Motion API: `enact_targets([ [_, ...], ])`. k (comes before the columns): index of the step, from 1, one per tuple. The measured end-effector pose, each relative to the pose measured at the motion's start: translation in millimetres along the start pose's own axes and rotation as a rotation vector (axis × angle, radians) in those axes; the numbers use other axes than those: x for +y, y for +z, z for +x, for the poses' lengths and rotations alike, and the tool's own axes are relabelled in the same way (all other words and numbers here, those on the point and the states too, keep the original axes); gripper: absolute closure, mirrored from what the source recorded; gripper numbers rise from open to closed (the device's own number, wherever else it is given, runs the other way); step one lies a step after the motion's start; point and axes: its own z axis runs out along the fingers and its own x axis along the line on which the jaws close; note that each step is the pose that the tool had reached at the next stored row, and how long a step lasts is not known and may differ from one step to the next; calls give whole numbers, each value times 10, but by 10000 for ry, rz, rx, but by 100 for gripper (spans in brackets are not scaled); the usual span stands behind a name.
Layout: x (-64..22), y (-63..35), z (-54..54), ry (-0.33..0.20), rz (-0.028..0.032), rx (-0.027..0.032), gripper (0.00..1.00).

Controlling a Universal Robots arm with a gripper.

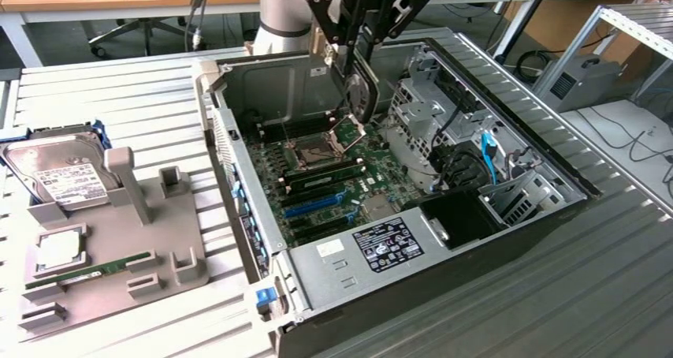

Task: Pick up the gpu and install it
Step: 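Pick up the gpu and move the gpu toward the slot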

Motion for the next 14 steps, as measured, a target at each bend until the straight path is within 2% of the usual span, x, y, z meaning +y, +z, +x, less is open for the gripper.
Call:
enact_targets([
  [8, 10, 5, -229, 1, 1, 0, 73],
  [14, 15, 7, -343, 0, 1, 0, 73],
])
